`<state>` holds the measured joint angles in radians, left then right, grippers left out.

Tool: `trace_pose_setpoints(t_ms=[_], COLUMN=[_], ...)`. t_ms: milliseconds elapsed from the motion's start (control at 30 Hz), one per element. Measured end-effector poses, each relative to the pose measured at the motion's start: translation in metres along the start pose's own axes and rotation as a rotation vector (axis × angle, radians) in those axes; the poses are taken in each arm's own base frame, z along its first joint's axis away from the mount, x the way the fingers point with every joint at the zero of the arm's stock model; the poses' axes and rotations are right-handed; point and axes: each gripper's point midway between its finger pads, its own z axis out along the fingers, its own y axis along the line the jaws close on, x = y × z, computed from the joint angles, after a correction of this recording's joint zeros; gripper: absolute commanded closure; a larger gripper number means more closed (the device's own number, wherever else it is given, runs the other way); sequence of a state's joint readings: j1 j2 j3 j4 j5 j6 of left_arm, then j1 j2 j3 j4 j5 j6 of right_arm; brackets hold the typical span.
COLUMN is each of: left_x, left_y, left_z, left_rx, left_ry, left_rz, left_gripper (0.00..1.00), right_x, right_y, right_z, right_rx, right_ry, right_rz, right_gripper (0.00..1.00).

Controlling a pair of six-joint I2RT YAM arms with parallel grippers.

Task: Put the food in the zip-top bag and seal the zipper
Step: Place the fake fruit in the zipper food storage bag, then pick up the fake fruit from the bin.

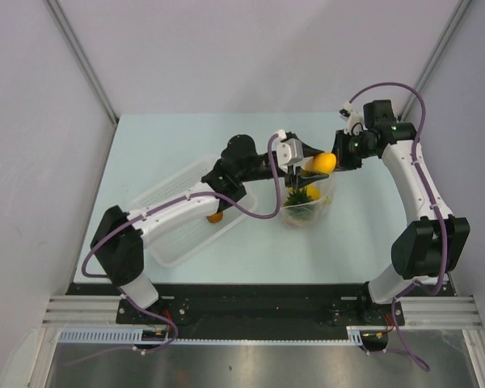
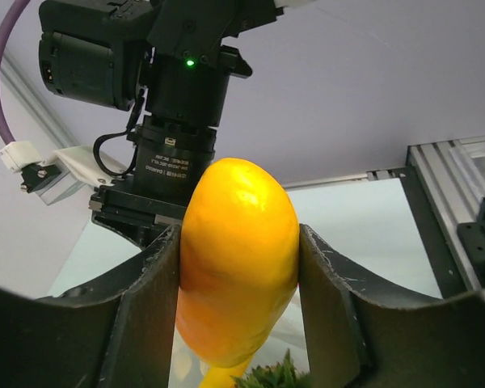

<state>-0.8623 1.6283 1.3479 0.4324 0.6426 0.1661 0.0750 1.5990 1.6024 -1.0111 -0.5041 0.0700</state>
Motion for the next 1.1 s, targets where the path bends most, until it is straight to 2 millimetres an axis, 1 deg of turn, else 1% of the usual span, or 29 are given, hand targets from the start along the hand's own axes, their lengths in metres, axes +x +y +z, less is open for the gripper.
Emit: trace_pose_setpoints(t_ms=[33, 100, 167, 200, 233, 300, 367, 433, 533, 567, 600, 633, 700, 733, 800, 867, 933, 967, 1033, 1067, 1100], left_x=[0.003, 0.009, 0.017, 0.022, 0.027, 0.039, 0.047, 0.049, 0.041, 0.036, 0.025, 0.020, 0.003, -0.007, -0.020, -0.025, -0.018, -0.010, 0.015, 0.028, 0.044], left_y=[0.003, 0.008, 0.011, 0.014, 0.017, 0.022, 0.027, 0.030, 0.036, 0.039, 0.042, 0.045, 0.052, 0.057, 0.065, 0.077, 0.092, 0.098, 0.108, 0.110, 0.111], left_z=[0.003, 0.009, 0.013, 0.015, 0.017, 0.019, 0.017, 0.015, 0.009, 0.004, -0.003, -0.008, -0.028, -0.040, -0.065, -0.097, -0.133, -0.148, -0.178, -0.189, -0.203], left_rx=[-0.005, -0.016, -0.026, -0.035, -0.043, -0.063, -0.088, -0.105, -0.123, -0.134, -0.148, -0.157, -0.190, -0.214, -0.256, -0.316, -0.391, -0.422, -0.479, -0.498, -0.517], left_ry=[-0.010, -0.026, -0.028, -0.028, -0.022, -0.007, 0.007, 0.011, 0.012, 0.011, 0.012, 0.012, 0.022, 0.025, 0.038, 0.065, 0.121, 0.153, 0.245, 0.287, 0.341], left_rz=[0.008, 0.022, 0.031, 0.042, 0.048, 0.058, 0.057, 0.051, 0.050, 0.047, 0.042, 0.043, 0.040, 0.044, 0.047, 0.044, 0.020, 0.004, -0.050, -0.072, -0.105], left_gripper=[0.58, 0.53, 0.41, 0.28, 0.22, 0.01, 0.00, 0.00, 0.00, 0.00, 0.00, 0.00, 0.00, 0.00, 0.00, 0.00, 0.00, 0.01, 0.02, 0.04, 0.07], right_x=[0.000, -0.001, -0.002, -0.002, -0.002, -0.002, -0.002, -0.002, -0.002, -0.002, -0.002, -0.002, -0.002, -0.002, -0.003, -0.005, -0.006, -0.007, -0.007, -0.007, -0.008], right_y=[0.000, 0.000, 0.001, 0.001, 0.001, 0.000, 0.000, 0.000, 0.000, 0.000, -0.001, -0.001, -0.002, -0.002, -0.002, -0.001, 0.001, 0.001, 0.002, 0.003, 0.003], right_z=[0.000, -0.001, -0.001, -0.001, -0.001, -0.001, -0.001, -0.001, -0.001, 0.000, 0.001, 0.002, 0.003, 0.004, 0.004, 0.003, 0.003, 0.003, 0.003, 0.003, 0.003], right_rx=[0.001, 0.002, 0.002, 0.002, 0.002, 0.003, 0.003, 0.003, 0.003, 0.003, 0.003, 0.003, 0.004, 0.004, 0.004, 0.003, 0.000, 0.000, 0.004, 0.008, 0.012], right_ry=[-0.001, -0.004, -0.006, -0.006, -0.006, -0.006, -0.007, -0.007, -0.005, -0.004, -0.001, 0.001, 0.005, 0.005, 0.004, 0.002, -0.002, -0.003, -0.004, -0.004, -0.006], right_rz=[0.000, -0.002, -0.003, -0.003, -0.003, -0.003, -0.003, -0.003, -0.002, -0.001, 0.000, 0.001, 0.003, 0.003, 0.002, -0.001, -0.011, -0.018, -0.036, -0.043, -0.054], right_gripper=[1.00, 1.00, 1.00, 1.00, 1.00, 1.00, 1.00, 1.00, 1.00, 1.00, 1.00, 1.00, 1.00, 1.00, 1.00, 1.00, 1.00, 1.00, 1.00, 1.00, 1.00])
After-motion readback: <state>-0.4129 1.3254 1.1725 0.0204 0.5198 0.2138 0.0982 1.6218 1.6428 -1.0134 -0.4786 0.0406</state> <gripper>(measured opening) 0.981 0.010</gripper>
